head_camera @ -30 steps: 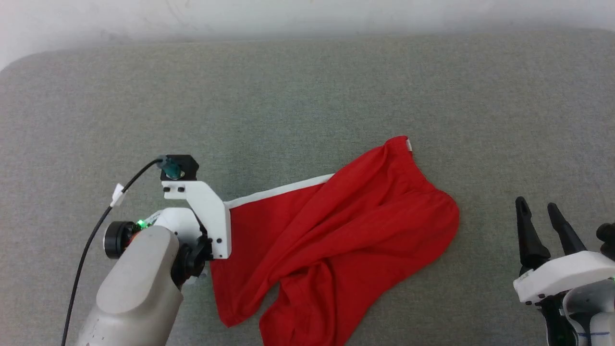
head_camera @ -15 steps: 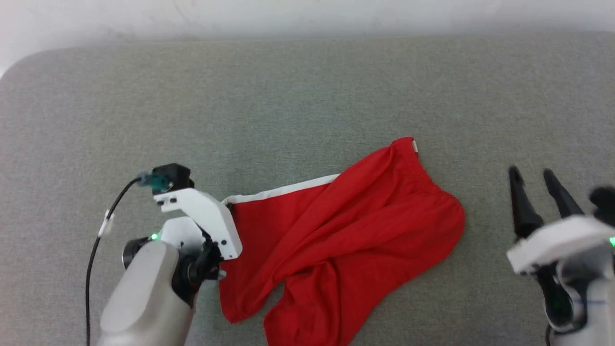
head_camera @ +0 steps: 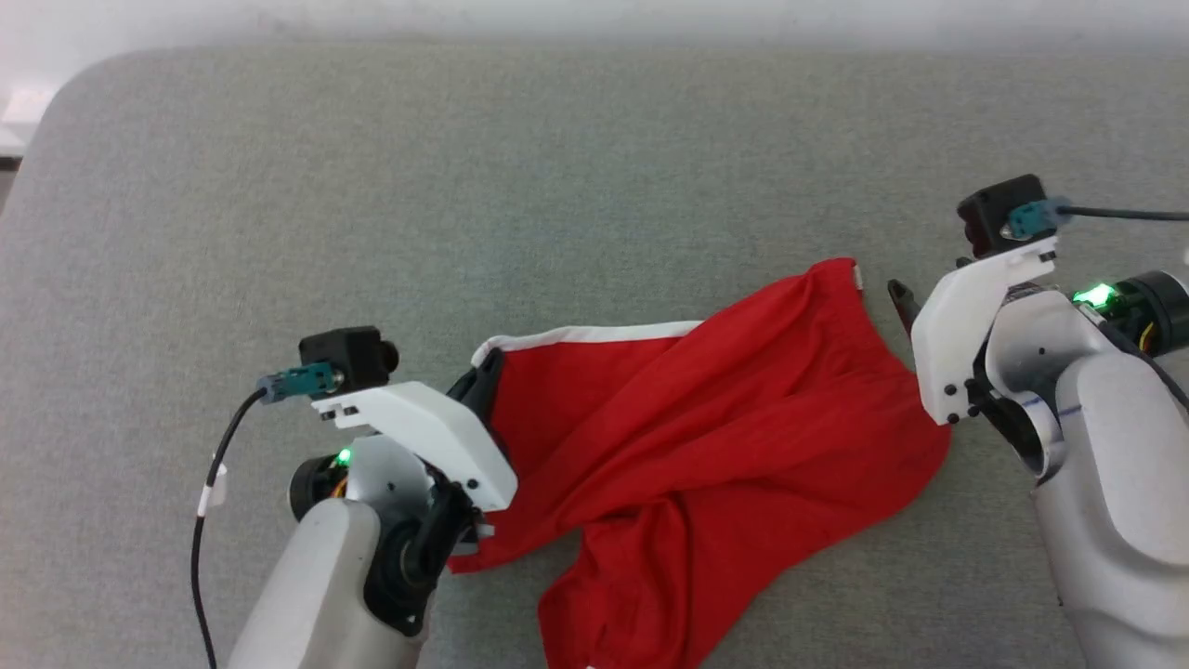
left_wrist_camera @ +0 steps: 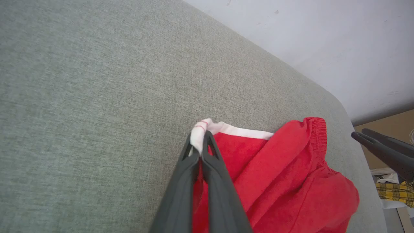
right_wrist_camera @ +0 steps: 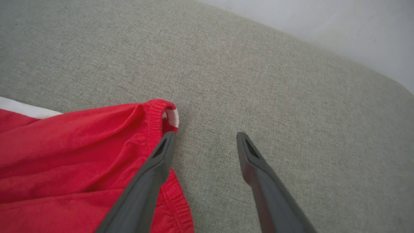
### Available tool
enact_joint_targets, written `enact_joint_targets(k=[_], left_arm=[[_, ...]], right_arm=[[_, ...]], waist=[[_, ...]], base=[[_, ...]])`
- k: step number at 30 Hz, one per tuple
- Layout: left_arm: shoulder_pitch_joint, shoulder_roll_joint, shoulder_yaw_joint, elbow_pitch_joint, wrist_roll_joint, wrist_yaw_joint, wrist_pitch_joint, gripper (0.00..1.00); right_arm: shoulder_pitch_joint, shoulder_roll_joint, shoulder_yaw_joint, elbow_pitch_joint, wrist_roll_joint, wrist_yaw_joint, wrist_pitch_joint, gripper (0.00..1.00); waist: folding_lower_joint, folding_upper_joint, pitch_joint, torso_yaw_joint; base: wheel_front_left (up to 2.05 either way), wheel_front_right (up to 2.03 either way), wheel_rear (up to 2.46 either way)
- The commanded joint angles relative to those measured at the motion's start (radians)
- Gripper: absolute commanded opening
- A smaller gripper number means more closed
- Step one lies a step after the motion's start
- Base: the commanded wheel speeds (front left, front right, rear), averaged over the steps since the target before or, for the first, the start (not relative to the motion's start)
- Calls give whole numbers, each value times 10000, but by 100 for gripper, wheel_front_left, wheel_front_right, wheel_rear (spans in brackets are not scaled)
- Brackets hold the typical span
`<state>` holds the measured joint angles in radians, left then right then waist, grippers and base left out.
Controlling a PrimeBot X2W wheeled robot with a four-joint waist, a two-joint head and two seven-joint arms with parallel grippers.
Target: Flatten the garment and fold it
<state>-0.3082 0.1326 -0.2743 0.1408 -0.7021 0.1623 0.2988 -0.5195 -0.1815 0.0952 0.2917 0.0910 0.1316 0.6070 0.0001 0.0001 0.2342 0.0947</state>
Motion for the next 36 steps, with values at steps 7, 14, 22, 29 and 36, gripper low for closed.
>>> enact_joint_targets(k=[7, 14, 22, 29, 36], left_arm=[[79, -139, -278, -508, 178, 61, -137, 0], [60, -233, -458, -710, 198, 70, -193, 0], [146, -202, -463, -681, 147, 34, -296, 0], [-204, -10, -85, -726, 43, -40, -533, 0], [-1771, 678, 499, -479, 128, -110, -365, 0]], right_arm=[[-784, -237, 726, 1090, -287, -9, -335, 100], [-1205, -159, 1193, 1934, -280, -9, -920, 94], [-1393, -432, 1853, 2264, 310, -9, -1293, 0], [-1561, -651, 1935, 1995, 1151, -9, -1937, 0], [-2332, -1233, 2137, 1247, 2856, -9, -1915, 0]], waist=[[-1, -1, 822, 423], [-1, -1, 1208, 503], [-1, -1, 949, 389], [-1, -1, 280, 175], [-1, -1, -365, -116]], base=[[0, 0, 0], [0, 0, 0], [0, 0, 0], [0, 0, 0], [0, 0, 0]])
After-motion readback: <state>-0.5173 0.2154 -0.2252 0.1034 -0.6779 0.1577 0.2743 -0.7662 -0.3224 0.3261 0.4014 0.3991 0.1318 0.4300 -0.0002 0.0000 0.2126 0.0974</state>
